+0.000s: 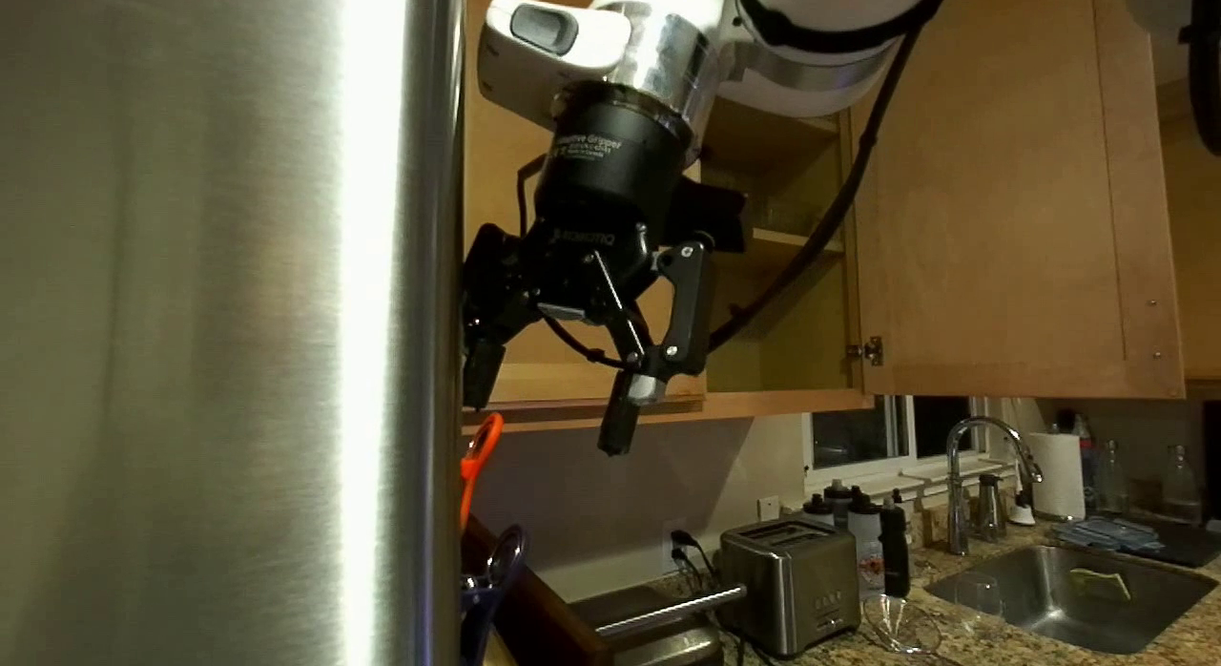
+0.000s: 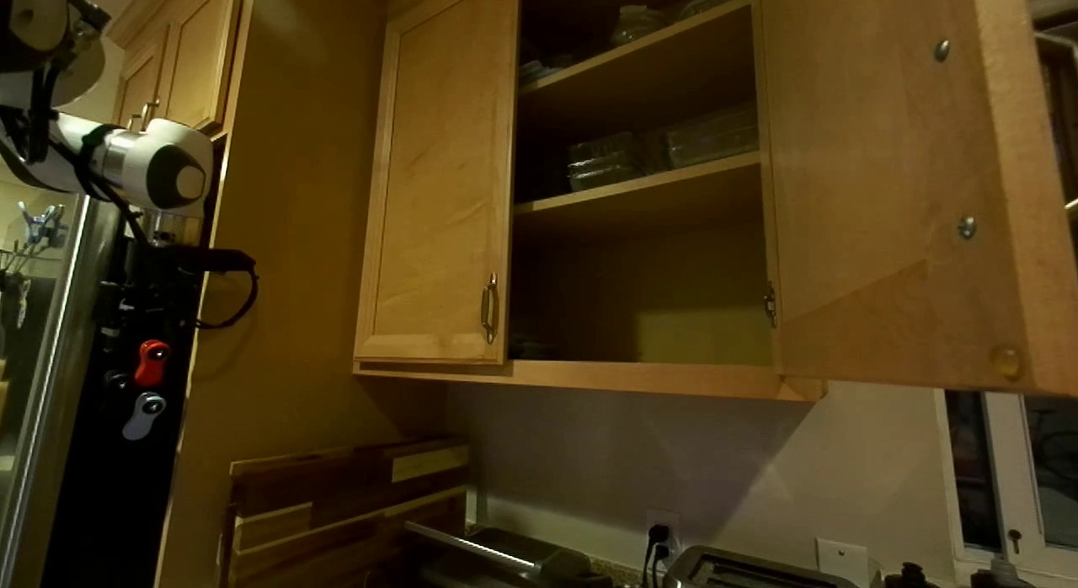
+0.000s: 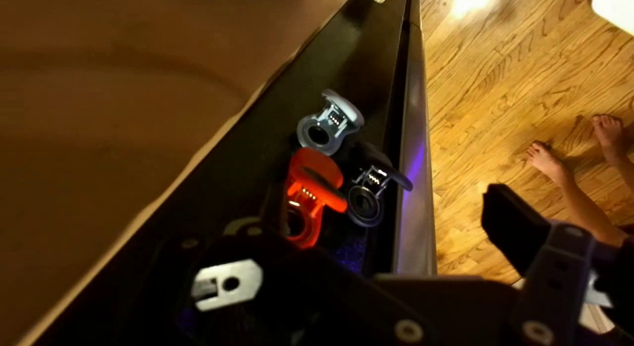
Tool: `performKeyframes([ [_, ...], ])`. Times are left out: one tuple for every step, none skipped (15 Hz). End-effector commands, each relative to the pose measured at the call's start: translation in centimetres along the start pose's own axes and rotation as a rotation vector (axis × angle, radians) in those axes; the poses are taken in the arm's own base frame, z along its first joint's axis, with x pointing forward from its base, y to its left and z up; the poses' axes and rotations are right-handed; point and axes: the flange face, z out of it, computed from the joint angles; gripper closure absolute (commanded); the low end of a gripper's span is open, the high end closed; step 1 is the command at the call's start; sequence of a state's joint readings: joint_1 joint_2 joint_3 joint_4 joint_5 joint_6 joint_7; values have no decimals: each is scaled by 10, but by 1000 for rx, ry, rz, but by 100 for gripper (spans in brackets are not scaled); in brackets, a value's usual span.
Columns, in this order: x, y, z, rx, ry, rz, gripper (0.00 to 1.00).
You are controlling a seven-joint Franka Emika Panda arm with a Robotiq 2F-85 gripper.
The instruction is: Open the cupboard, take the orange clamp and put it inside
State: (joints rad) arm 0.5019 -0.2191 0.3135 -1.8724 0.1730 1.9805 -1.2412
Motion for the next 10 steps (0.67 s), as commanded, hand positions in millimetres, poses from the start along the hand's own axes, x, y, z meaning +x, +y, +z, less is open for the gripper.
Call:
performKeyframes([
  [8,1,-5,6,24,-63,0],
  [9,1,-4,6,27,-72,0],
  [8,1,-3,6,26,-82,25],
  [7,2,-2,6,25,-91,26],
  [4,2,0,4,18,-111,33],
  [1,2,3,6,14,-131,24],
  [-1,3,5,9,10,-149,10],
  [-3,4,6,12,8,-164,7],
  [-4,6,7,8,7,-183,3],
  [-6,7,7,7,7,-204,0],
])
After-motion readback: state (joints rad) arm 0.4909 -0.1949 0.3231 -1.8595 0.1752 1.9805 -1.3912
